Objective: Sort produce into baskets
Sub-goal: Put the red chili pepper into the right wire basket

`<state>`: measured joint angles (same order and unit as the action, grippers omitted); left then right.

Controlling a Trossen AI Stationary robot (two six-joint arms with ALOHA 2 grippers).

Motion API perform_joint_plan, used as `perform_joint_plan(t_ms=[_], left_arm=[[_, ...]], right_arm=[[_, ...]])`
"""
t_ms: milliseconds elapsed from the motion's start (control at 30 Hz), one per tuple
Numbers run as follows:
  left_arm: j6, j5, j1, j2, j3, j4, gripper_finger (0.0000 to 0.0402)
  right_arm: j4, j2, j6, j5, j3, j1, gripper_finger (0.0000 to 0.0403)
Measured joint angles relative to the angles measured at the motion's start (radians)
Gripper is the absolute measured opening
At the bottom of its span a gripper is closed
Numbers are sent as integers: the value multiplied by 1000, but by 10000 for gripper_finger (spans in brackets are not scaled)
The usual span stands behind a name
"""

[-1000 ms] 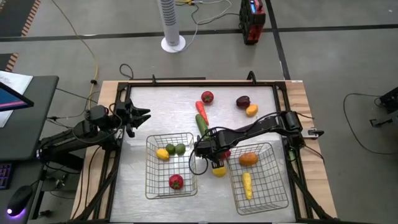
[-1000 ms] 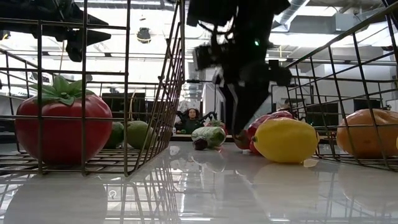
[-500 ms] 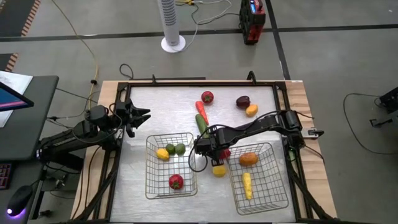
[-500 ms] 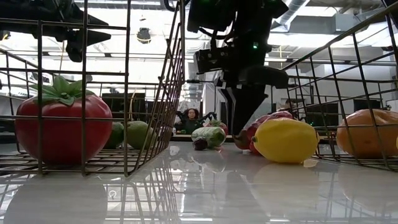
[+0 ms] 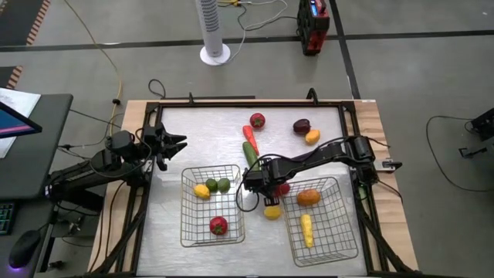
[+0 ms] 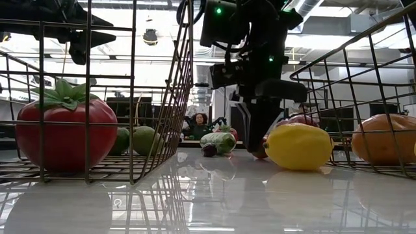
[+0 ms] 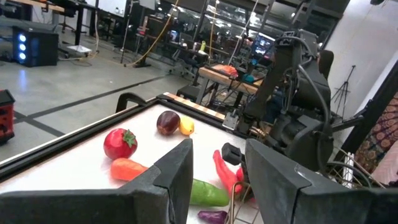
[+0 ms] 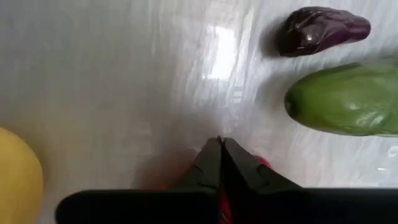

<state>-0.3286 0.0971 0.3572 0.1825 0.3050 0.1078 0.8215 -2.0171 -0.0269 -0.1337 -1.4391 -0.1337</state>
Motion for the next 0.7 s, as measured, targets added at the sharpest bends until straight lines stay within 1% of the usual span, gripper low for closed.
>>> perform_joint_plan(t_ms=[100,400,500,700], left_arm=[[0,0,0,0,0,0,133],[0,0,0,0,0,0,133],[0,0,0,0,0,0,133],[0,0,0,0,0,0,133]], right_arm=[[-5,0,0,-1,0,0,16],[-5,0,-1,0,-1,0,16],[26,0,-7,-4,-23,0,16],[127,0,-25,-52,-109,0,16]])
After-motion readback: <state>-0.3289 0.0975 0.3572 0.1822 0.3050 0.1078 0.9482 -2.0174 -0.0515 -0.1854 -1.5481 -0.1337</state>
